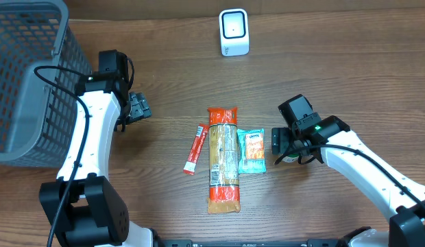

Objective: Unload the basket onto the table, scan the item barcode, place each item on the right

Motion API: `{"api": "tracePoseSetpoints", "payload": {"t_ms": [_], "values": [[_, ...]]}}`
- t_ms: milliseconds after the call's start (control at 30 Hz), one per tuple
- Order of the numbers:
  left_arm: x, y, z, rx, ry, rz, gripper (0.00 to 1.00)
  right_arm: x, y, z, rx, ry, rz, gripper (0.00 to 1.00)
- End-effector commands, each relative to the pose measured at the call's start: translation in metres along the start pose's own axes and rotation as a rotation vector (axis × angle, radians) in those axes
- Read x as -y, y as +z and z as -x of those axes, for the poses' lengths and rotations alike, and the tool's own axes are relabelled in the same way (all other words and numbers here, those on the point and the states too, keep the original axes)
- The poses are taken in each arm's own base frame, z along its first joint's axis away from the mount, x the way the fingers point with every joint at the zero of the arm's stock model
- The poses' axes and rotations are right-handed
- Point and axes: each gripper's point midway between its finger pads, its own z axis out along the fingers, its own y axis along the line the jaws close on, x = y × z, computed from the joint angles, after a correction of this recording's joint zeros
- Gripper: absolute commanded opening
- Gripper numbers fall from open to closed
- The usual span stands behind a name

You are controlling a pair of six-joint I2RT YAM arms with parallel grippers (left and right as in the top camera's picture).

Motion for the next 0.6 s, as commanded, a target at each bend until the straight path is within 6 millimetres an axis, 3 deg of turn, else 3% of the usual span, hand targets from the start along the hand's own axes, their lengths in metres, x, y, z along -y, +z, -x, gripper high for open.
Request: {"api": "tracePoseSetpoints", "payload": {"t_ms": [0, 200, 567], "values": [[-0.001, -0.011, 0.008, 0.039, 0.016, -0.007, 1.0, 0.001, 0.001, 0.0, 0.014, 0.027, -0.004, 0.89], [-0.001, -0.011, 0.008, 0.039, 0.016, -0.007, 1.0, 0.003, 0.016, -0.006, 0.032, 0.029, 0.007, 0.88], [-0.001, -0.011, 0.008, 0.039, 0.016, -0.007, 1.0, 0.01, 0.023, -0.01, 0.045, 0.029, -0.026, 0.82]]}}
